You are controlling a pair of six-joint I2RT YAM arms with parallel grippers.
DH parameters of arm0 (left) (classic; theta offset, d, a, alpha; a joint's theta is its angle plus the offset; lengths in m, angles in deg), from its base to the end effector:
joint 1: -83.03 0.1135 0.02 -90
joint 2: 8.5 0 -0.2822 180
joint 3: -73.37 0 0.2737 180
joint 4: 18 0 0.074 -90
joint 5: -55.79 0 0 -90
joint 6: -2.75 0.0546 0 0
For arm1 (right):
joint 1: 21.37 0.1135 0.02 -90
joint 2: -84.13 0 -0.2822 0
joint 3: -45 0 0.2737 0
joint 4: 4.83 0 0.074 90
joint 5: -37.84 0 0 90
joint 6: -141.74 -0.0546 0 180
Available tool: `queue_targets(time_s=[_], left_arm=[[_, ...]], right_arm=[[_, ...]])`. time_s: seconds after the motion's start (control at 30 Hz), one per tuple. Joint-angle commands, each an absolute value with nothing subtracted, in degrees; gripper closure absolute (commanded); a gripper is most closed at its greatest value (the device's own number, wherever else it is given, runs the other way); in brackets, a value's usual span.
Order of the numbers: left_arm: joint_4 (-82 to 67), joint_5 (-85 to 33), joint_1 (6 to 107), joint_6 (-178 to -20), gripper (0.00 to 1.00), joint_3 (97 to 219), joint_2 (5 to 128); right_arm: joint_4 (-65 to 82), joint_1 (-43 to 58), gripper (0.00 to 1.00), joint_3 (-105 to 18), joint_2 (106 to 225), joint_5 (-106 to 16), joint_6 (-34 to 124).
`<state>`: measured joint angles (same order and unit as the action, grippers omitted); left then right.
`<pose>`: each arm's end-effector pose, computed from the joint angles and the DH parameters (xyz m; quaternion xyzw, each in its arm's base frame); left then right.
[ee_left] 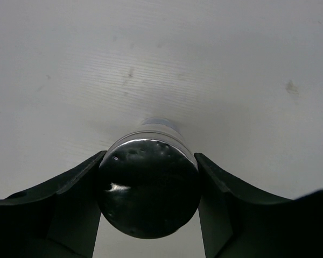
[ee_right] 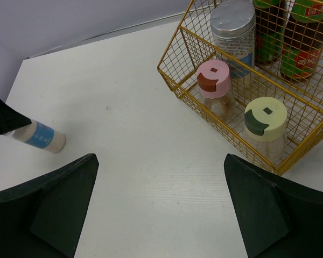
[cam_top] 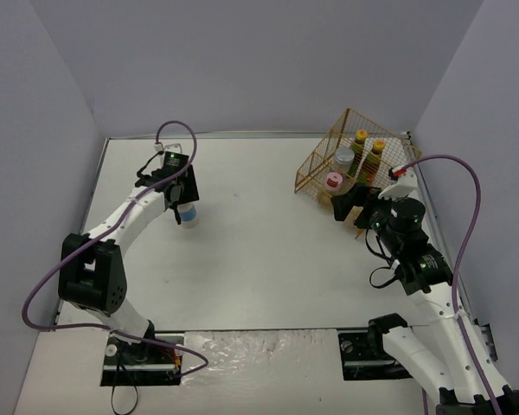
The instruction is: Organize the condiment bottles
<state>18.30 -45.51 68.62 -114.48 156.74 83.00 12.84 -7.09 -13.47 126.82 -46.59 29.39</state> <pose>0.3798 -0.0865 0.2676 -0.1403 0.9075 -0.0521 0.3925 0.1966 0.0555 0.3750 0.0168 0.7184 0.2514 0.6484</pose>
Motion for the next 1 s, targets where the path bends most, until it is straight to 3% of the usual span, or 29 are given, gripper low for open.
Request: queue_targets(time_s=[0.0,0.3,0.5,0.57,0.77,0.87,0.97], left_arm=[[16.41,-40.51,59.14,-112.79,0.68,162.78,82.34],[16.85,-40.65,41.73,-111.89,0.67,167.05,86.77],[16.22,-42.02,34.55,-112.98,0.58,167.11,88.69],[15.88,-43.14,33.23,-113.38,0.52,166.32,88.34],[16.85,-44.82,31.67,-114.55,0.16,166.52,86.14],[17.33,-45.35,31.64,-114.64,0.06,167.8,84.02],[18.12,-45.97,31.87,-113.94,0.03,168.9,81.5]], right_arm=[[9.79,-6.89,0.0,-13.44,126.46,-45.76,29.59],[11.05,-6.96,0.0,-13.46,125.88,-46.62,30.29],[11.81,-6.93,0.0,-12.8,125.4,-46.15,31.35],[12.13,-6.89,0.0,-12.44,125.08,-46.3,31.83],[12.76,-6.9,0.0,-11.96,125.15,-46.42,31.96],[12.76,-6.87,0.0,-12.44,125.53,-46.45,32.44],[12.76,-6.87,0.0,-12.93,126.04,-46.41,32.75]])
